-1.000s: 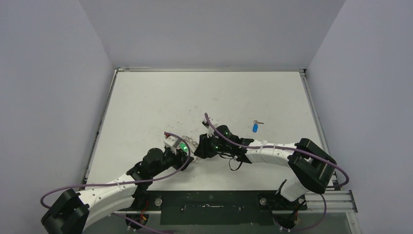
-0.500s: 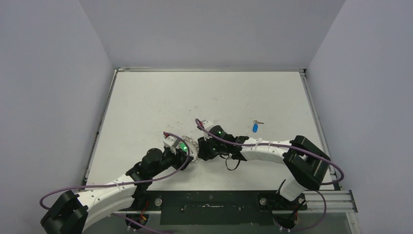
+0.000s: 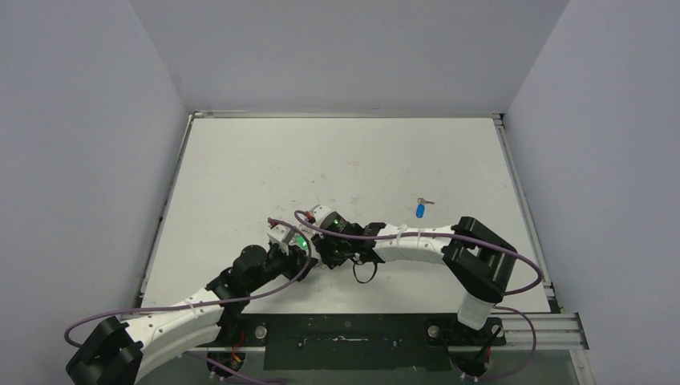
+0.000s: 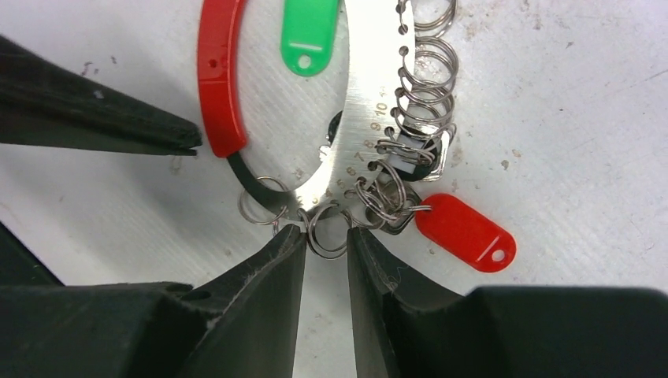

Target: Put the keys on the keyring

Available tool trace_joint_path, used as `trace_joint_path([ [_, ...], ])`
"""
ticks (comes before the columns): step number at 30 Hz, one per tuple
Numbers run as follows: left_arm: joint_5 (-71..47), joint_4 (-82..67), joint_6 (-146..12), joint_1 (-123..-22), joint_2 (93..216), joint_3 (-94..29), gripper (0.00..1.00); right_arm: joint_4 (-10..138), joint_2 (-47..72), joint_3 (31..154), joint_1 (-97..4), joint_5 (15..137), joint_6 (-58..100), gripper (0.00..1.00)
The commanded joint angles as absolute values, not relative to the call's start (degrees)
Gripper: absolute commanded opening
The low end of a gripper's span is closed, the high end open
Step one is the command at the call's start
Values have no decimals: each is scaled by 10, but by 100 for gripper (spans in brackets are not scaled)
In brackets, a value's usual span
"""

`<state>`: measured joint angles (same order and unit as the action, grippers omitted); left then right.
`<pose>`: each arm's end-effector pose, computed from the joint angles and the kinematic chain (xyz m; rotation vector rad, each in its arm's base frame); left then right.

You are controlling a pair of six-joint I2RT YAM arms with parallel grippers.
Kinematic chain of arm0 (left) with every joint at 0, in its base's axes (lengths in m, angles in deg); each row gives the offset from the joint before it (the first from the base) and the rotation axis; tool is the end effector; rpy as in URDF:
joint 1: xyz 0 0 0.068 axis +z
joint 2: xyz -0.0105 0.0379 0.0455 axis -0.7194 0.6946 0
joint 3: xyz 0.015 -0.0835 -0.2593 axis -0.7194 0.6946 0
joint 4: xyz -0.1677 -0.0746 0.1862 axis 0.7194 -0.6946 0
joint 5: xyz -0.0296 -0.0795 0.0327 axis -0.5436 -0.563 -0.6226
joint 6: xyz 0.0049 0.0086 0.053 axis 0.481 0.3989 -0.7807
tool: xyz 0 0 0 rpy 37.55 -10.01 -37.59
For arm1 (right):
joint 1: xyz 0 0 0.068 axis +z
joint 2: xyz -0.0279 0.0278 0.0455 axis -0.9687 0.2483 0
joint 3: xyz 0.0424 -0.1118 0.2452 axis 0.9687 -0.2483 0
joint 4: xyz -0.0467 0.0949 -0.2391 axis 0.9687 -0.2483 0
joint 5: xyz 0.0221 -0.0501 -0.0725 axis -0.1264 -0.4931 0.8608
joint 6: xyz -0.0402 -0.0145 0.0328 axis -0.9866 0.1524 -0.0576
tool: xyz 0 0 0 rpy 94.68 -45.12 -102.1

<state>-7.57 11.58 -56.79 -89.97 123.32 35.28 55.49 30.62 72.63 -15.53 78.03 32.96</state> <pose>0.1141 -0.1132 0.1514 0.4217 1.9381 -0.8294 0.1705 0.3034 0.1644 -0.9633 2.4224 0.6671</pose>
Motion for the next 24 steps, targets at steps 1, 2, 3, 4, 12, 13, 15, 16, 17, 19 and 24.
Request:
trace_joint_path([
  [1,-70,122,-566,-903,1223,352,46,526,324,764,-151,830,316,27],
  [2,-70,122,-566,-903,1222,352,46,522,330,766,-151,832,316,26],
  [3,-70,121,-566,-904,1221,352,46,520,332,768,-150,833,317,25],
  [4,-70,121,-566,-903,1221,352,46,518,334,769,-151,833,318,22],
  [12,-70,121,-567,-903,1220,352,46,605,313,736,-185,705,359,0],
  [13,-70,121,-567,-903,1220,352,46,630,308,724,-194,679,372,0],
  [15,-70,121,-568,-904,1220,352,46,688,303,701,-216,622,404,0],
  [16,-71,121,-568,-903,1220,352,46,717,303,688,-230,595,424,0],
  [17,-70,120,-568,-903,1220,352,46,741,303,677,-243,574,444,5],
  [19,-71,122,-568,-903,1221,352,46,772,304,654,-261,556,469,14],
  [24,-71,124,-570,-903,1223,352,46,731,285,648,-272,595,449,22],
])
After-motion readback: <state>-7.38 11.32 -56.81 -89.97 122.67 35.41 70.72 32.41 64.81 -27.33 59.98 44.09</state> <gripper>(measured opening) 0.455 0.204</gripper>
